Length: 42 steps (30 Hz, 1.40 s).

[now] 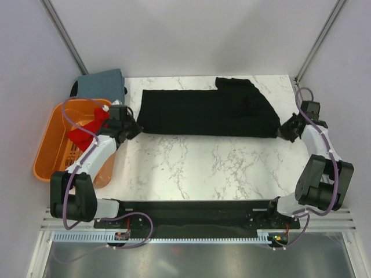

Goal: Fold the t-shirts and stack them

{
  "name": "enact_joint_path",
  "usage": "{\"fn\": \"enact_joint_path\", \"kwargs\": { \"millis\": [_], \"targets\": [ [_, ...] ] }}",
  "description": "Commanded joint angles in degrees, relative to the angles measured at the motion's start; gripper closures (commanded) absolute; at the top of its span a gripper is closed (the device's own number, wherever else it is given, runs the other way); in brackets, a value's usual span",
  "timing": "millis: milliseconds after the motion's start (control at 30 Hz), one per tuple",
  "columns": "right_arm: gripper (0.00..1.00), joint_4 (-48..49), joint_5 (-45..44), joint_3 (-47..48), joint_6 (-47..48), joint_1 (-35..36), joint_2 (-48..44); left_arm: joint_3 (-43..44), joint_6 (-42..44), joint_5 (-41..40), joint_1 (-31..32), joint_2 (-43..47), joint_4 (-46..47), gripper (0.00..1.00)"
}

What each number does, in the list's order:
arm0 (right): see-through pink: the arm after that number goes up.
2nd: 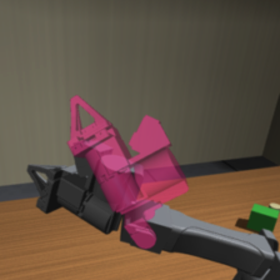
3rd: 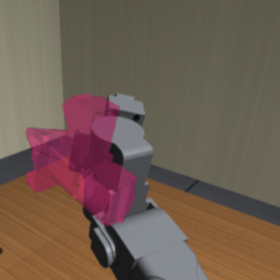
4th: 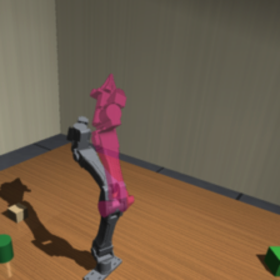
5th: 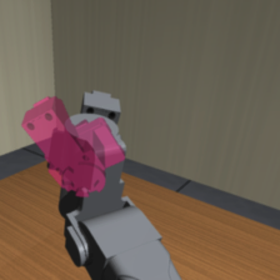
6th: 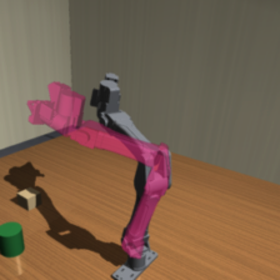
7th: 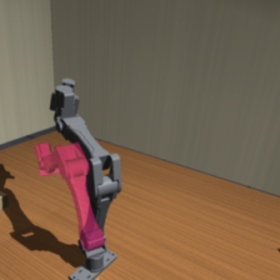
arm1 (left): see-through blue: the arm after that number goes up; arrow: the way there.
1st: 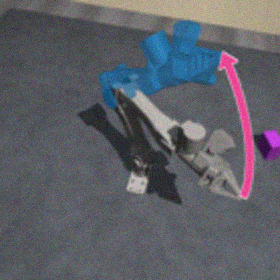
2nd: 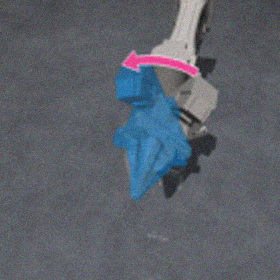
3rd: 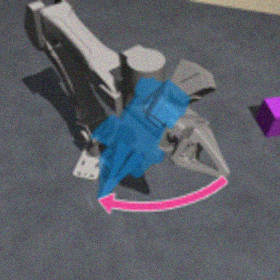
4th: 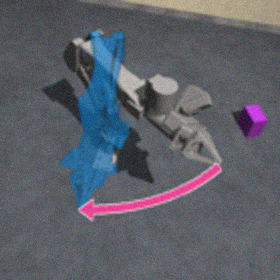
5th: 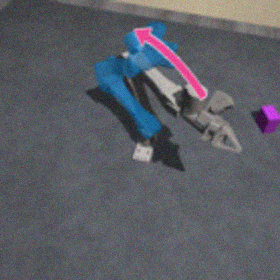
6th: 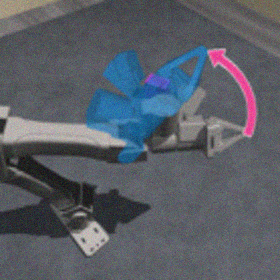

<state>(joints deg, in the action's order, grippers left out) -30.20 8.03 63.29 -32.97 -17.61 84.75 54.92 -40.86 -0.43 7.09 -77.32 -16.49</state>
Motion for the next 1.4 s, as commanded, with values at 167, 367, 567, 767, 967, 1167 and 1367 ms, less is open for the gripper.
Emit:
{"fn": "enact_joint_path", "kwargs": {
  "millis": [167,367,567,767,967,1167,1367],
  "targets": [
    [1.00,-3.20,-1.71,-14.24,0.19,-3.14,-4.58,-17.91,-3.52,2.27,-0.59,8.49,-3.46,0.98],
    [1.00,-7.15,-1.79,-17.14,-1.92,-4.36,-11.79,-19.85,-5.10,2.89,-0.59,16.49,-7.93,0.96],
    [0.99,-12.34,-3.11,-18.99,-3.94,-6.39,-20.13,-21.87,-6.42,5.78,-0.59,25.35,-12.24,0.62],
    [0.02,-17.26,-6.79,-16.45,-3.24,-7.88,-29.97,-18.28,-5.12,7.64,-0.50,35.73,-21.54,0.26],
    [0.02,-12.89,1.61,-13.10,-1.92,-7.53,-34.39,-6.24,4.53,9.47,-0.50,37.42,-27.19,0.26],
    [0.02,-8.12,-1.96,-1.09,1.14,5.81,-15.53,-4.46,11.93,10.10,-0.50,38.64,-30.27,0.26],
    [0.02,-6.21,-5.21,19.48,3.43,12.86,9.18,-12.90,11.50,12.45,-0.41,40.93,-26.40,0.29]
  ]
}}
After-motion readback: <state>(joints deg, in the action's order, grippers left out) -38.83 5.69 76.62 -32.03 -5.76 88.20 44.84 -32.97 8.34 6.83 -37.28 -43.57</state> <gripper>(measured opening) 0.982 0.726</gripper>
